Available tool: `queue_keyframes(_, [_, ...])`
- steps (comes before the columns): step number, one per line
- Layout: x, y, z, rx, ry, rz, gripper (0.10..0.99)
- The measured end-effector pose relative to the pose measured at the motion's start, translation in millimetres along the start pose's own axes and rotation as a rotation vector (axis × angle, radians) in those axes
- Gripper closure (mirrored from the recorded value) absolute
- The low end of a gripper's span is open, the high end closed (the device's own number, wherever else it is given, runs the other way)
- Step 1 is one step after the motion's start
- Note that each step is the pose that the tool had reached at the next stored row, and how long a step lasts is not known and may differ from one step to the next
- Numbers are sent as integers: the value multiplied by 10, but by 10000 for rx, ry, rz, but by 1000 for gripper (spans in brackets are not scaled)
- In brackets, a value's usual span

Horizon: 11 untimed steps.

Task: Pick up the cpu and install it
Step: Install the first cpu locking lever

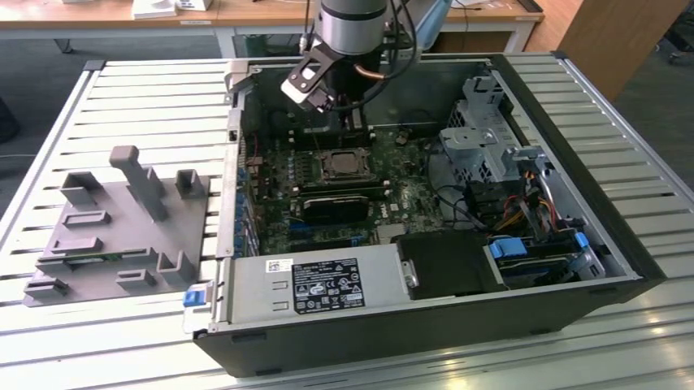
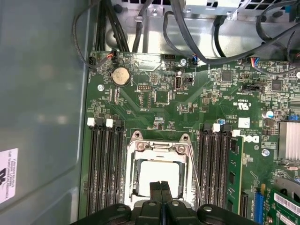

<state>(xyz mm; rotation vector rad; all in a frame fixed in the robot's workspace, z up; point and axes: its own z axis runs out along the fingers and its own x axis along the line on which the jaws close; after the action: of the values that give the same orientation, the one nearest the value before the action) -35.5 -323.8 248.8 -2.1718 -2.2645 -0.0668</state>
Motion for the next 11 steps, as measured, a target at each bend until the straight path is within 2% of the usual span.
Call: queue_keyframes(11, [5,4,-157,-25,0,0,980])
